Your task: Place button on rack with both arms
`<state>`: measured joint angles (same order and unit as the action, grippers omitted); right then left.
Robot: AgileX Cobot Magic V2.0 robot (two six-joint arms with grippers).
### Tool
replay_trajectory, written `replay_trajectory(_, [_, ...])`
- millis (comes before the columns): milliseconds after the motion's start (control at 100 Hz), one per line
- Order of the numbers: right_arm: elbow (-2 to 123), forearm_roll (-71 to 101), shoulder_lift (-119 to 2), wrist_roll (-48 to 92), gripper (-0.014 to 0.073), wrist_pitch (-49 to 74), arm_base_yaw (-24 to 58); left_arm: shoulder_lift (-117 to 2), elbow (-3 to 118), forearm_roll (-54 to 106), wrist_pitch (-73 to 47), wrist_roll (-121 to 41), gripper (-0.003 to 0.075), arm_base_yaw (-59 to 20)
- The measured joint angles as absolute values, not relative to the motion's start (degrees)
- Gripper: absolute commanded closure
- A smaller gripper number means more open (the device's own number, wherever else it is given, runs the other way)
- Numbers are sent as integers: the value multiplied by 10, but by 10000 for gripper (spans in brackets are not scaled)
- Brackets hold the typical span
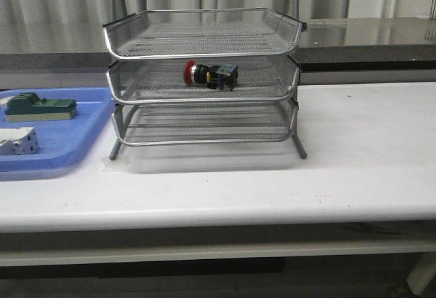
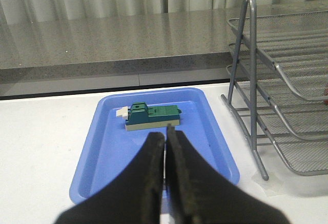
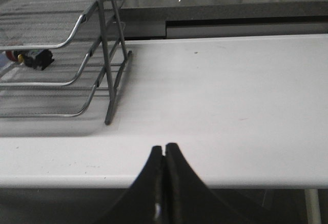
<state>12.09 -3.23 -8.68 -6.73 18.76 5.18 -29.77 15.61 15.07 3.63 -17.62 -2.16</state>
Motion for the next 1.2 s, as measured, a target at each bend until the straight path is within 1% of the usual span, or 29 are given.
replay_trajectory(130, [81,-14,-60,-56,662,134,31,-298,156,151,36,-176,716,-22])
replay_trajectory(310, [37,-11,-32,-54,662,77,30,-298,156,151,36,-176,716,-22])
replay_trajectory(500, [-9,-11,-28,-53,662,29,30,-298,156,151,36,-176,716,-22])
replay_trajectory(820, [-16,-11,-28,-52,662,6,30,-298,156,151,36,-176,716,-22])
replay_trajectory(1200, [-16,-11,-28,-52,662,6,30,-298,156,151,36,-176,716,-22])
